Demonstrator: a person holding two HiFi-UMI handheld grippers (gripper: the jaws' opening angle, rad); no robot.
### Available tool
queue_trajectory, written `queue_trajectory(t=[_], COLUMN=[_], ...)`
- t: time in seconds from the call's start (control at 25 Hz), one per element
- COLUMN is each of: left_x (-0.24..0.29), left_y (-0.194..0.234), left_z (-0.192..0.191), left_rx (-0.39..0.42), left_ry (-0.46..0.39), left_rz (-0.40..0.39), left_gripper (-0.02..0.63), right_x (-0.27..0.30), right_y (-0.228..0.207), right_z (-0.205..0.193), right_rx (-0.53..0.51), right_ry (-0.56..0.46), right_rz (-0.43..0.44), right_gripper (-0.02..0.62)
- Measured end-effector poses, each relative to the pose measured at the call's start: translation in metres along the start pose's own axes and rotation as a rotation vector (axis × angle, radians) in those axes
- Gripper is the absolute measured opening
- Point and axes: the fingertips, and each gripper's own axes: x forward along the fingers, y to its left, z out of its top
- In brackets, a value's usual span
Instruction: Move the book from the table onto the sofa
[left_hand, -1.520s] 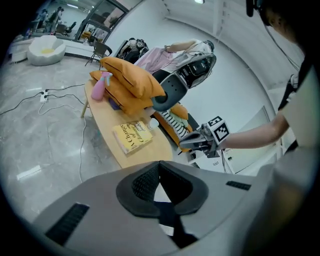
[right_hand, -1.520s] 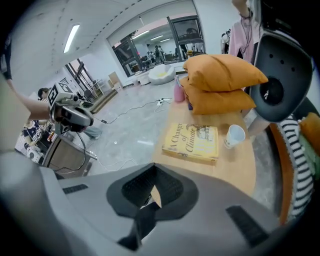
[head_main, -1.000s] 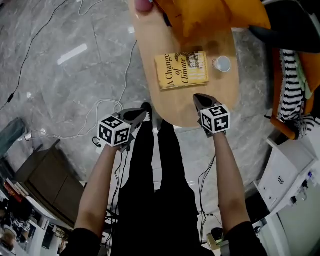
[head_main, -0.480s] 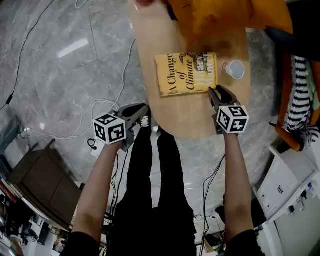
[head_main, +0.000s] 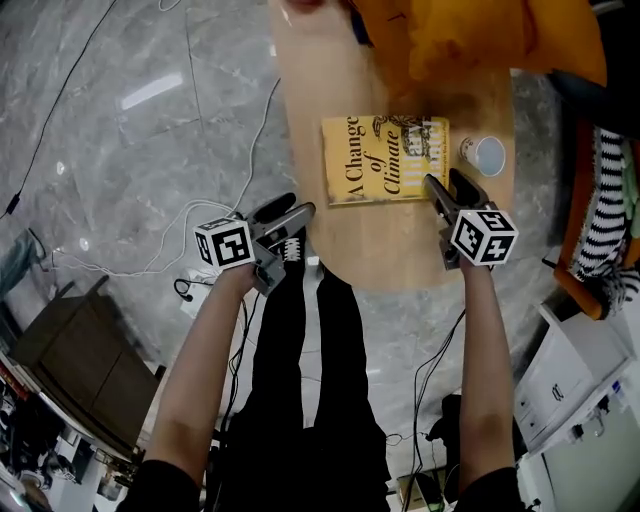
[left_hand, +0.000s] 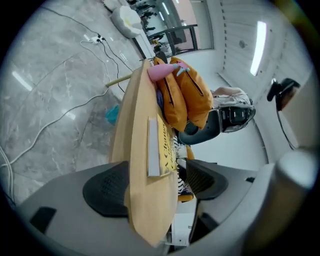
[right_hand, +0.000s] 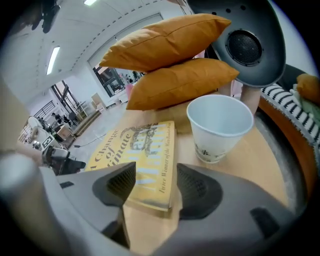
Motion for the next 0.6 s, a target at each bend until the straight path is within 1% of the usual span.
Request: queue_trajectory(t=[0.08,0.2,0.44,0.6], left_x=[0.005,0.01,0.018,0.018], left_y=[0.002,0.003,0.008,0.014], left_z=[0.001,0.005,0.001,-0.01], left_rx=[-0.024,-0.037,-0.043,-0.079], left_ry=[0.009,0.003,0.018,0.033], left_rz=[-0.015,-0.019,0.001,-0.026], left_gripper=[0.359,0.36,0.36,0.36], right_x=[0.006,0.008,0.009,0.013], right_y=[0.001,0.004,0.006,0.026], right_z=[0.0,0.002,0.006,0.002], right_rx=[-0.025,-0.069,-0.11,-0.171], right_ry=[0.028,0.052,0.072,0.088], right_rz=[0.009,0.022,0.049,0.094], right_gripper=[0.246,0.245,0.245,0.245])
